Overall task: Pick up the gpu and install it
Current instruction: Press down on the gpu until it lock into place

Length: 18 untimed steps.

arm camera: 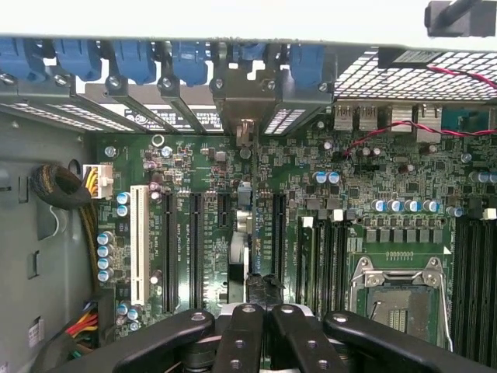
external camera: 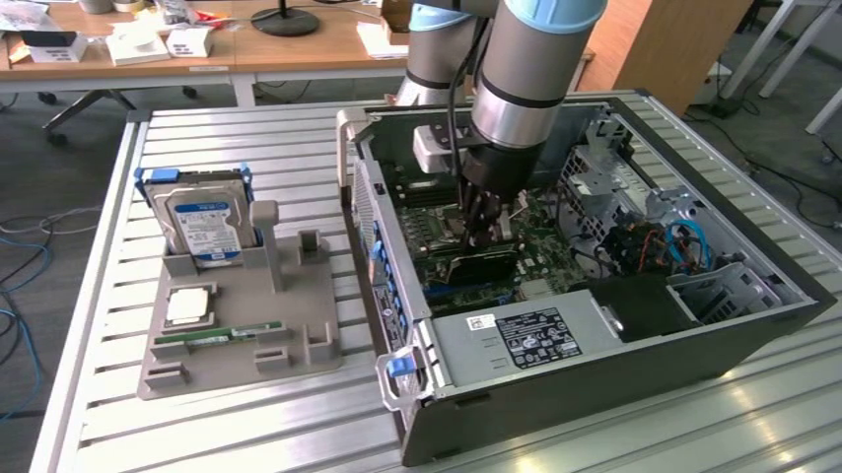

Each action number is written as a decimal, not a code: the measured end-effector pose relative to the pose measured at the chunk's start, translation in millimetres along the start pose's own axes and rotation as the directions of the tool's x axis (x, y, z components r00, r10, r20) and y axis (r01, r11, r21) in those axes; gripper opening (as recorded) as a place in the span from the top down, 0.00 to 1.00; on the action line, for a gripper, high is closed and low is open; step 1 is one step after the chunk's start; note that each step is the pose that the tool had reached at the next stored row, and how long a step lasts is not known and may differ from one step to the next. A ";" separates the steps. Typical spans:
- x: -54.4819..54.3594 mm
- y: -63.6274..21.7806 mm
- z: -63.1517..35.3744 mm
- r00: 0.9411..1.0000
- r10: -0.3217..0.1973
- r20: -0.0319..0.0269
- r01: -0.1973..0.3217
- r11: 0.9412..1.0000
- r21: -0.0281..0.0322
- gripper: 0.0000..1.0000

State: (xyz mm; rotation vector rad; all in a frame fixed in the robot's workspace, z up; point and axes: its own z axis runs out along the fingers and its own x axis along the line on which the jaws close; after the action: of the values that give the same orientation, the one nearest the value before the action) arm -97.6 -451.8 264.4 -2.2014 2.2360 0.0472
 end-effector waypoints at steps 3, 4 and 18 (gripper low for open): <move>0.1 0.0 1.1 1.000 0.000 0.000 0.000 1.000 0.000 0.89; 0.1 0.1 1.2 1.000 0.000 0.000 0.000 1.000 0.000 0.89; 0.0 0.3 1.9 1.000 0.000 0.000 0.000 1.000 0.000 0.89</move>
State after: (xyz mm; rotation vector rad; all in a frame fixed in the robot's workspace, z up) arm -97.9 -451.8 262.5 -2.2014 2.2359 0.0473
